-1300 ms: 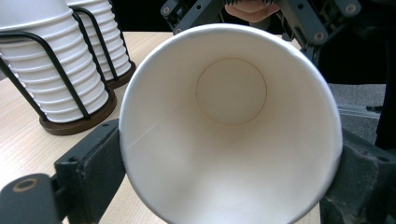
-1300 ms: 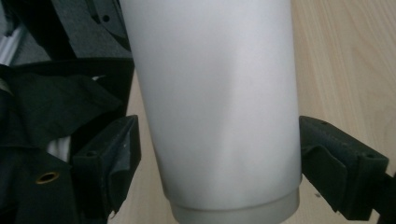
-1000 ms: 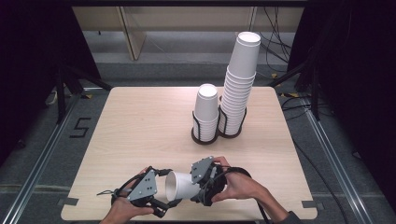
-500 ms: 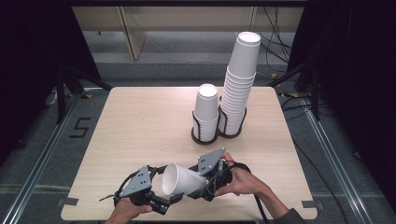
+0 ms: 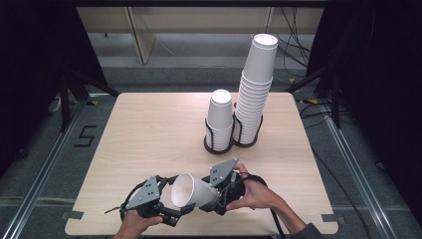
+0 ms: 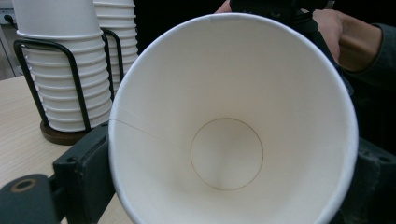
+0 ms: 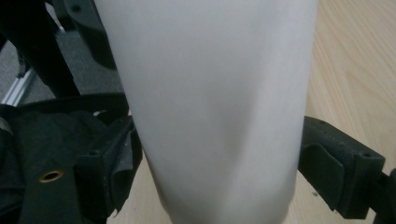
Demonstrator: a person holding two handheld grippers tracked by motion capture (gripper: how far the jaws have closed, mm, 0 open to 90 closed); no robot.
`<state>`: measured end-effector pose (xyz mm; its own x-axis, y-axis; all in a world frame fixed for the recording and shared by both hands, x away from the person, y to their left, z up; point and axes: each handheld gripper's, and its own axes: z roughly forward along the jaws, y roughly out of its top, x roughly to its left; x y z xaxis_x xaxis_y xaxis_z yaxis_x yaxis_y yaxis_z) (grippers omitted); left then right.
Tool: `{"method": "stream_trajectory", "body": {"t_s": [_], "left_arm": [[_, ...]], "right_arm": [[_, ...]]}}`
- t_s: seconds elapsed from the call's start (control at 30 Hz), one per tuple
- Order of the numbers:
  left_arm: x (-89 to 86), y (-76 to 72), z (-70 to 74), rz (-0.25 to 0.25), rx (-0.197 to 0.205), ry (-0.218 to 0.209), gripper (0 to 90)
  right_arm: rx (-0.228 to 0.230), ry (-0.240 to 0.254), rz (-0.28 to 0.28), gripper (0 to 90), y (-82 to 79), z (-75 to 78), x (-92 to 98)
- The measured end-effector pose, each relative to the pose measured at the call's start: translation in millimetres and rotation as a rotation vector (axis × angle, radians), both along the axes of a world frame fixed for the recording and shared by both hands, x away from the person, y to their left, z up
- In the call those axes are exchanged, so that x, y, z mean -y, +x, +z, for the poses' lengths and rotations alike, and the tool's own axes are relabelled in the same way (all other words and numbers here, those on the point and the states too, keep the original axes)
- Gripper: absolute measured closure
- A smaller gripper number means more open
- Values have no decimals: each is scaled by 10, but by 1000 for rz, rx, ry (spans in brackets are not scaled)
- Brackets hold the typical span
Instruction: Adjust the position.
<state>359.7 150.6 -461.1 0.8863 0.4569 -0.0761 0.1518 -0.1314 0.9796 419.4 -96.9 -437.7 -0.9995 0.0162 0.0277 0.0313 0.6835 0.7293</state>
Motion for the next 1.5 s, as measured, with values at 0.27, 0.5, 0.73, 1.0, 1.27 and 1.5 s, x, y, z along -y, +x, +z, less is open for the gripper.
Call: {"method": "stream_trajectory", "body": {"t_s": [0.27,0.5,0.73,1.0,1.27,1.5], "left_arm": [[-9,4,4,10,-11,-47,72],[-3,-11,-6,34,-18,-158,50],[27,-34,-14,29,-13,-183,93],[21,-23,-18,9,-25,-148,123],[-50,16,15,101,-21,-96,136],[-139,97,8,219,-16,-17,135]], "right_arm": [[17,-9,8,236,-30,-33,-34],[-34,97,15,239,0,-48,-12],[-60,158,30,240,-14,-30,-18],[-94,140,16,230,-16,-95,-42],[-86,70,-83,158,36,-142,31],[-21,43,-211,171,123,-123,321]]}}
